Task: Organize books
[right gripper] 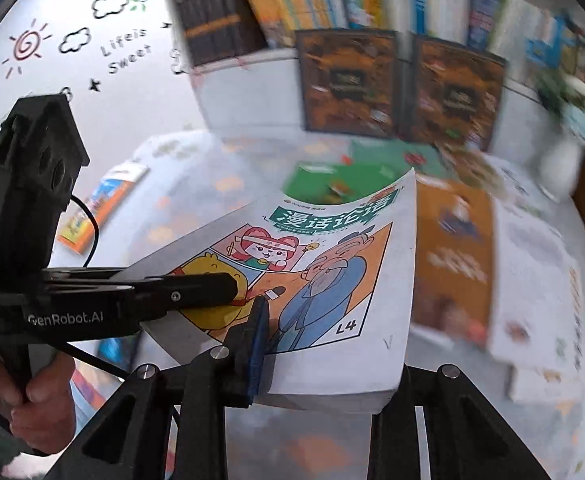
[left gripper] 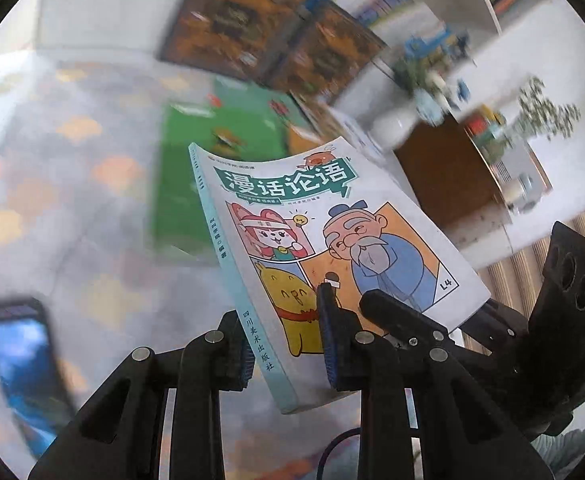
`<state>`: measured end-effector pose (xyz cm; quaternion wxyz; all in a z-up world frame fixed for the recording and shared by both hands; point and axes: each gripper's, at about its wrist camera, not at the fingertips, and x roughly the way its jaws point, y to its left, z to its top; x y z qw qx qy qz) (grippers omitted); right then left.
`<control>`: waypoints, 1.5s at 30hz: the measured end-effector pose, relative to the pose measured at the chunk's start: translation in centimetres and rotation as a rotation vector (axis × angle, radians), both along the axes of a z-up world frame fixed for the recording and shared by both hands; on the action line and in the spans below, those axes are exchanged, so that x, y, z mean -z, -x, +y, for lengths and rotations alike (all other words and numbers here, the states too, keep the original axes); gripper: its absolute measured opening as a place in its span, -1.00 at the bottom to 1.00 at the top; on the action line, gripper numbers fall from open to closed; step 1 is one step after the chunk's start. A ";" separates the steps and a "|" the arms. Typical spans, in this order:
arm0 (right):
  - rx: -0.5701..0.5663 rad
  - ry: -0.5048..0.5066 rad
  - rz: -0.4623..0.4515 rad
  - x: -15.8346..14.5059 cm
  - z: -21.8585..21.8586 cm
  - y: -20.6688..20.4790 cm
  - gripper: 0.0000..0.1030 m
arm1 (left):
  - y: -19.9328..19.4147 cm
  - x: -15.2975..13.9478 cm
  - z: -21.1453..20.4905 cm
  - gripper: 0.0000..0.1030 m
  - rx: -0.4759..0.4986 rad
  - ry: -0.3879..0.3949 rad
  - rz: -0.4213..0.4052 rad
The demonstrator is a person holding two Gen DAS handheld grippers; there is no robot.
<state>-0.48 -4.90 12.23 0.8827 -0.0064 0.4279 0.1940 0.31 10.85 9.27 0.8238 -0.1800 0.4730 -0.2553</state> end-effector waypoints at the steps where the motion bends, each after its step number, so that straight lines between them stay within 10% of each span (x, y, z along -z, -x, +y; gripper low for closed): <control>1: -0.008 -0.016 0.001 0.0 1.5 -1.0 -0.46 | -0.7 -0.2 1.7 -0.56 -0.023 -0.003 -0.008; 10: -0.064 -0.054 0.037 2.6 13.5 -11.4 -0.45 | -8.2 1.6 13.7 -0.56 -0.180 -0.046 -0.005; 22: -0.035 -0.053 0.074 5.7 17.7 -18.4 -0.42 | -13.9 4.8 19.4 -0.56 -0.272 -0.011 0.008; 38: -0.089 -0.182 0.411 11.4 15.1 -15.5 -0.04 | -9.8 7.8 22.6 -0.42 -0.421 -0.121 0.129; 45: -0.050 -0.210 0.435 11.0 9.8 -8.9 -0.01 | -7.2 5.0 16.8 -0.32 -0.250 -0.152 0.054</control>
